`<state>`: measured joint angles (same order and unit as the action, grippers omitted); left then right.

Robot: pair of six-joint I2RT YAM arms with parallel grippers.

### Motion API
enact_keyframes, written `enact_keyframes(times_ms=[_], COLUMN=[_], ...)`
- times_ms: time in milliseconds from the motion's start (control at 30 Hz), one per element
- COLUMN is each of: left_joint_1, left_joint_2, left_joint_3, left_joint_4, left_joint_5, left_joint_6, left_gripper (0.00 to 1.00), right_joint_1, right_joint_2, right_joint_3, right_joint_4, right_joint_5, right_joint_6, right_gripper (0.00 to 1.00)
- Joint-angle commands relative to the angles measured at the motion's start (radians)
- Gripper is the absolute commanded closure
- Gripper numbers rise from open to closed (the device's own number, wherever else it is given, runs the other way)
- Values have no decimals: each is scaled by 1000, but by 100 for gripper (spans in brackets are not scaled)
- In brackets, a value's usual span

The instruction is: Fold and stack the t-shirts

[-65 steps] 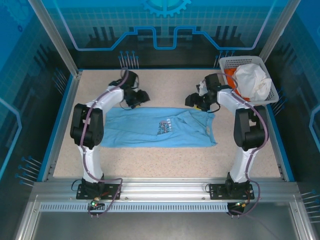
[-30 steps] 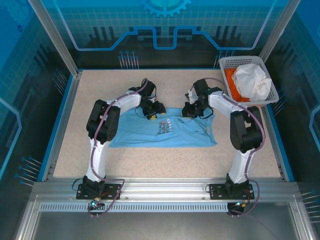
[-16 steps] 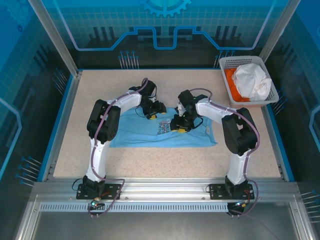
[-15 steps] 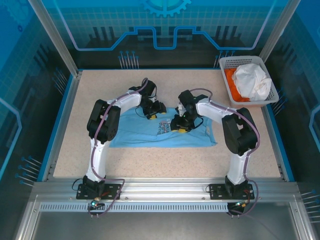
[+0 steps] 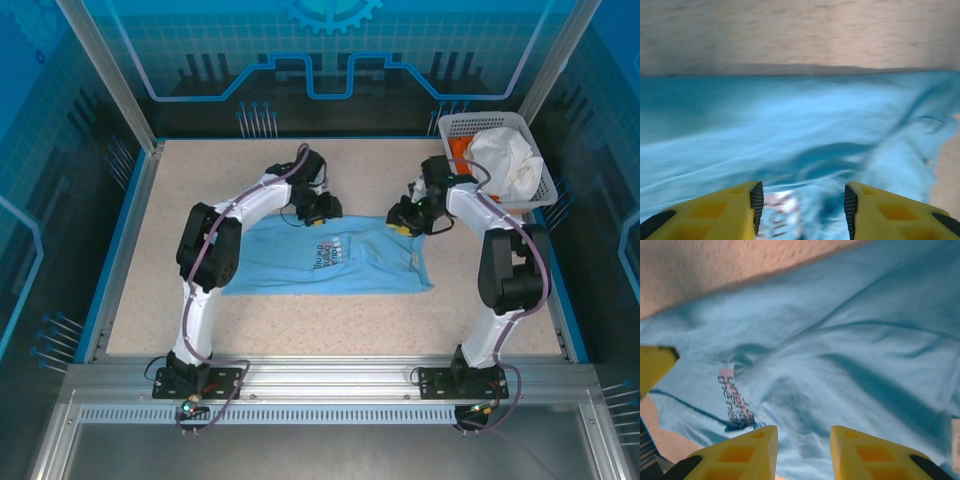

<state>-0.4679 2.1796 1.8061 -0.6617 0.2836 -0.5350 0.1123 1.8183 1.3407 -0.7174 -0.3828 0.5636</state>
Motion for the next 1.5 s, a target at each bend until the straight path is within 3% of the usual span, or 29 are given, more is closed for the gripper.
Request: enact_keyframes(times_ms=[0,200,433,733,933,1067,1200,1467], left_joint_1=[-61,-131,-155,-150,-129,-73,36,272], left_joint_2=[32,125,197,118,27,-57,-160,-205], left_joint_3=[90,156,127,-30,-33,-65,-176,-345], left_joint_4=[-39,-8,-64,-71,-36,-20,12,-19], left_joint_5=[71,150,83,12,5,-52,-135,-253], left_joint_6=[33,20,32,77,75,39,-5,-13], left_gripper=[52,52,53,52,40,34,33,38], right_joint_1=[-21,-28,-46,-68,-68,-67,-66,-54], right_joint_2=[54,202,337,461,526,559,602,741], right_joint_3=[49,186,279,410,489,538,614,871], right_joint_4=[2,-72,-115,-152,-163,-166,-180,-239], right_joint_5=[-19,87,178,203,189,180,174,134], right_joint_6=[35,0,-6,1,14,19,24,112], right_gripper=[68,77,79,78,77,76,74,72])
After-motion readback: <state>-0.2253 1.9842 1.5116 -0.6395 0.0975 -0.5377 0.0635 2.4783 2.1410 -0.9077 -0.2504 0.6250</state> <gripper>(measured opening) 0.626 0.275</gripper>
